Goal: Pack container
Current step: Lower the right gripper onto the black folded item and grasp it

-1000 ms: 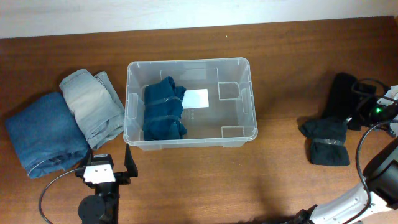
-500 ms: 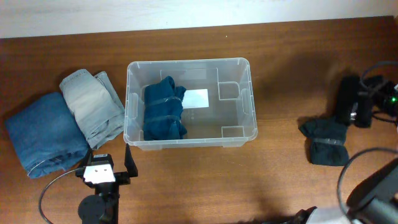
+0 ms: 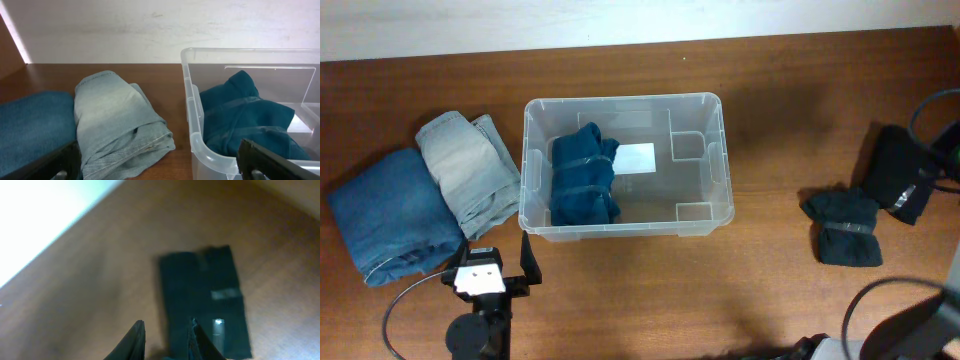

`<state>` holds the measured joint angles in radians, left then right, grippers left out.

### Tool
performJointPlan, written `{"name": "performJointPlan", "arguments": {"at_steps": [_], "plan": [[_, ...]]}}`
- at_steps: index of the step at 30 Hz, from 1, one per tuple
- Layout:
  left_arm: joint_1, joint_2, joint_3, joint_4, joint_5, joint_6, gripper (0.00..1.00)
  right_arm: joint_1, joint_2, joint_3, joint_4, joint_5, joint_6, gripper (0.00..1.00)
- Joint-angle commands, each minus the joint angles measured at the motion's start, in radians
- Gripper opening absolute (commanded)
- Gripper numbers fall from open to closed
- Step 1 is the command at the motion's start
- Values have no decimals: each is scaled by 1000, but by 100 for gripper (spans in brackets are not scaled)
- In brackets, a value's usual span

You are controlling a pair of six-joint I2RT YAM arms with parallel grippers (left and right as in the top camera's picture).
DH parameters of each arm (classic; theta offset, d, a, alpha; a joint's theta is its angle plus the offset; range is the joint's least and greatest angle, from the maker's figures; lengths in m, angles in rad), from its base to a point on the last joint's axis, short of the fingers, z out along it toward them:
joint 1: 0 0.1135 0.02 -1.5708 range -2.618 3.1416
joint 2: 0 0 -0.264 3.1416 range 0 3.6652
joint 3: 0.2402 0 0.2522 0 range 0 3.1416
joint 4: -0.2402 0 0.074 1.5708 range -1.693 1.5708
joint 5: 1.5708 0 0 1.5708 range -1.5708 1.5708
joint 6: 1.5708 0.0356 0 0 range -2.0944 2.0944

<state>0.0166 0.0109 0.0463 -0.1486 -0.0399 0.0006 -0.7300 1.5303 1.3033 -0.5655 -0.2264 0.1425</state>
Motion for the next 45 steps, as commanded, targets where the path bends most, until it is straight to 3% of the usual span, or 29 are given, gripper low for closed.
{"name": "performJointPlan", "arguments": {"at_steps": [1, 9, 15, 19, 24, 32, 36, 41, 45], "plan": [[6, -5, -6, 3, 11, 15, 99, -30, 107, 10, 8, 58, -13, 22], [6, -5, -6, 3, 11, 16, 99, -111, 282, 10, 60, 26, -39, 31], [6, -5, -6, 3, 11, 16, 99, -192, 343, 10, 119, -36, -38, 79], [6, -5, -6, 3, 11, 16, 99, -228, 390, 10, 189, -127, -41, 90], [6, -5, -6, 3, 11, 16, 99, -215, 447, 10, 251, -254, -83, 90], [6, -5, -6, 3, 11, 15, 99, -191, 539, 10, 271, -260, -87, 89], [6, -5, -6, 3, 11, 16, 99, -191, 553, 10, 272, -261, -87, 81], [6, -5, -6, 3, 11, 16, 99, -191, 553, 10, 257, -260, -87, 52], [6, -5, -6, 3, 11, 16, 99, -193, 553, 10, 244, -260, -87, 45]]}}
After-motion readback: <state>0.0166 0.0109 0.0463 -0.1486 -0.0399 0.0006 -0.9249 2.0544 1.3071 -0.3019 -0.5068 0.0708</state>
